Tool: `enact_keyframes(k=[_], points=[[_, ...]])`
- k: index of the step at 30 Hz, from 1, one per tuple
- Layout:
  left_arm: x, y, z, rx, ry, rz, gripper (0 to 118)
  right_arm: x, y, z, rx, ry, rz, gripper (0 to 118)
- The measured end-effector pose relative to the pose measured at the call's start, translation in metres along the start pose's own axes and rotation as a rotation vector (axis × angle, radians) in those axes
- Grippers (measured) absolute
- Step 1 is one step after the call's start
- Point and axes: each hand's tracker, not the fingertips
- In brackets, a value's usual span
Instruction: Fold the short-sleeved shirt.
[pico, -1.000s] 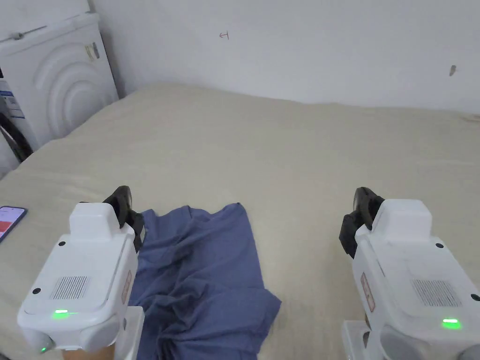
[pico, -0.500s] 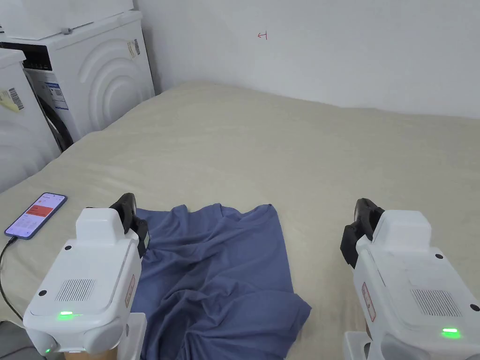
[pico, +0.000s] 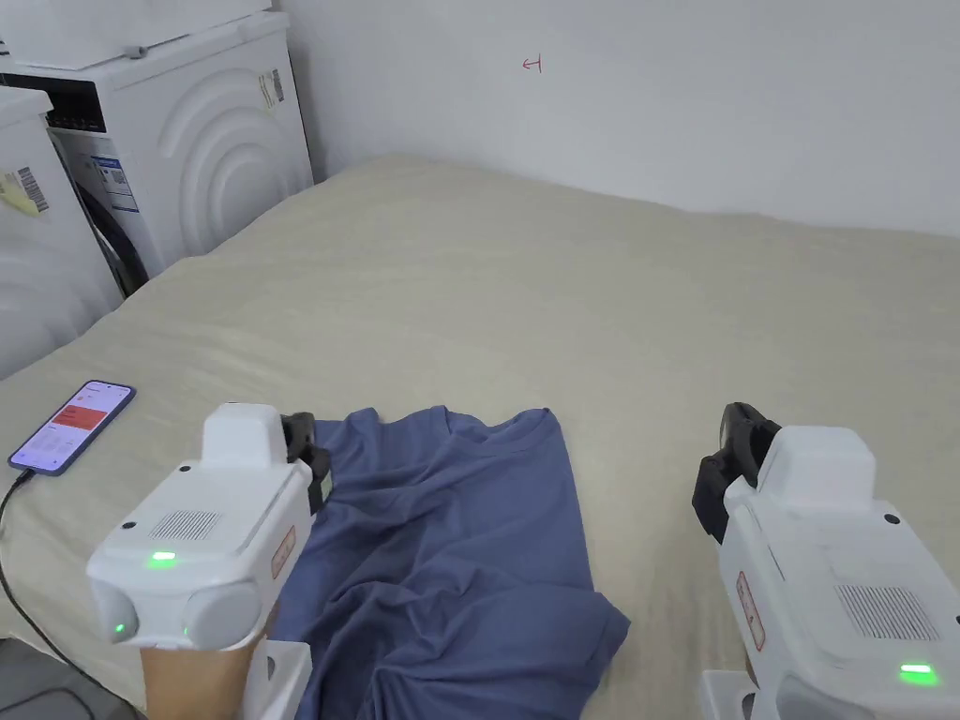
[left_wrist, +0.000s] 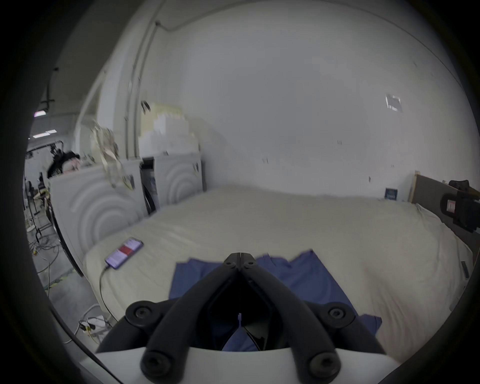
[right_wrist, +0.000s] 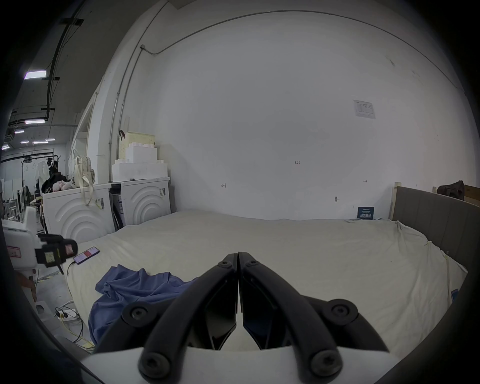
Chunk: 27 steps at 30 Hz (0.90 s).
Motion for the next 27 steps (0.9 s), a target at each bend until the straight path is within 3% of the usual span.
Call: enact_keyframes(k=[8, 10, 12, 14, 16, 23, 27], points=[[0.018, -0.022, -0.082, -0.404, -0.133, 0.014, 0, 0.009, -0.009, -0.008, -0.033, -0.014, -0.005, 0], [0.020, -0.029, -0.102, -0.493, -0.152, 0.055, 6, 0.011, -0.011, -0.010, -0.042, -0.017, -0.001, 0], [0.022, -0.036, -0.120, -0.571, -0.173, 0.075, 33, 0.013, -0.014, -0.013, -0.053, -0.020, 0.004, 0], [0.026, -0.041, -0.133, -0.612, -0.181, 0.067, 78, 0.015, -0.017, -0.016, -0.065, -0.021, 0.010, 0], [0.030, -0.047, -0.146, -0.676, -0.188, 0.046, 104, 0.018, -0.020, -0.018, -0.077, -0.026, 0.016, 0], [0.046, -0.056, -0.163, -0.755, -0.135, -0.080, 108, 0.028, -0.029, -0.021, -0.110, -0.039, 0.010, 0], [0.047, -0.068, -0.176, -0.827, -0.112, -0.076, 108, 0.033, -0.031, -0.020, -0.119, -0.048, 0.008, 0]])
